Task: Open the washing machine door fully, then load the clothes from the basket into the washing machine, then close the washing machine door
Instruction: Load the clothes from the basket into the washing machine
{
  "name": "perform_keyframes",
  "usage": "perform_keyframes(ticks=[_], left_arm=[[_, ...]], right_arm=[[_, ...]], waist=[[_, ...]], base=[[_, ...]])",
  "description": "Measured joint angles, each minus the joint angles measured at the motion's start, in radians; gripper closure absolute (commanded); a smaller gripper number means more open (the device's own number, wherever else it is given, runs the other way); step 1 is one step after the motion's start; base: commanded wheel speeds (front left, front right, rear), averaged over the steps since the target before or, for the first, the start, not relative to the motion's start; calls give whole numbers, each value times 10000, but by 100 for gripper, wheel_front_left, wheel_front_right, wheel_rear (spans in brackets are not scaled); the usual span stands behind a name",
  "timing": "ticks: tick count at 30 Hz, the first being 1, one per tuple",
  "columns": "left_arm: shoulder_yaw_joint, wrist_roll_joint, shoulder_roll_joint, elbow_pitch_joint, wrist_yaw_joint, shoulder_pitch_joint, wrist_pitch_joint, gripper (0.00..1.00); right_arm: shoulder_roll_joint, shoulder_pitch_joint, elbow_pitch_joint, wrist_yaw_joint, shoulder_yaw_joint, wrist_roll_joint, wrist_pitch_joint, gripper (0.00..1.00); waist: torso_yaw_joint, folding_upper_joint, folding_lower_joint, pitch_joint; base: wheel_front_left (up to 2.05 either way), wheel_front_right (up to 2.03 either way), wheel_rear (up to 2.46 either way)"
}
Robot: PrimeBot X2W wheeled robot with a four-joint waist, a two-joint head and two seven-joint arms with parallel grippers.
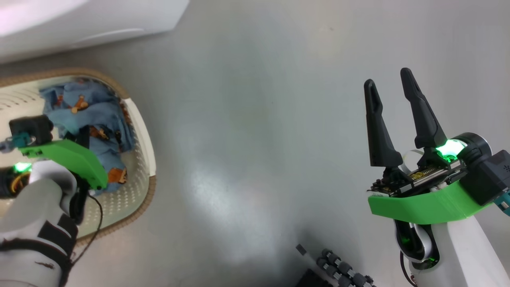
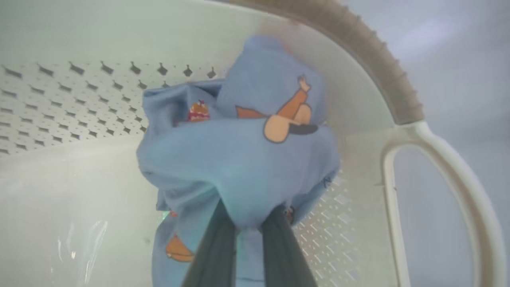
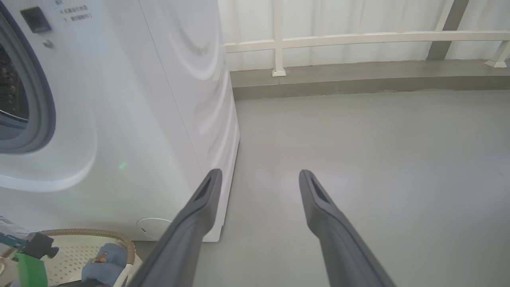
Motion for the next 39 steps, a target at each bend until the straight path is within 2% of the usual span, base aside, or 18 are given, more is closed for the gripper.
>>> perform_keyframes(ticks=[8,13,23,31,39], left_arm=[[81,-305,-215,-366,0,527,-272,100],[748,-211,-176,-1149,0,899,-303,100],[2591,1214,-303,-2452,2,2341,-303,100],[4006,2585,-790,-3534,2,3614,-305,100],[5003,3672,-1179,-4675,0,4846,-303,100]], right_arm=[[0,5,151,0,-128,-119,0,0],[-38,26,251,0,-284,-247,0,0],[-286,456,575,0,-345,-249,0,0],[-560,1048,830,0,-635,-247,0,0],[-731,1735,1030,0,-890,-247,0,0]], waist=[[257,0,-1,-615],[474,0,0,-1110],[866,0,-1,-2350],[1216,0,-2,-3412],[1582,0,-3,-4465]], base=[[0,0,0],[0,0,0],[0,0,0],[0,0,0],[0,0,0]])
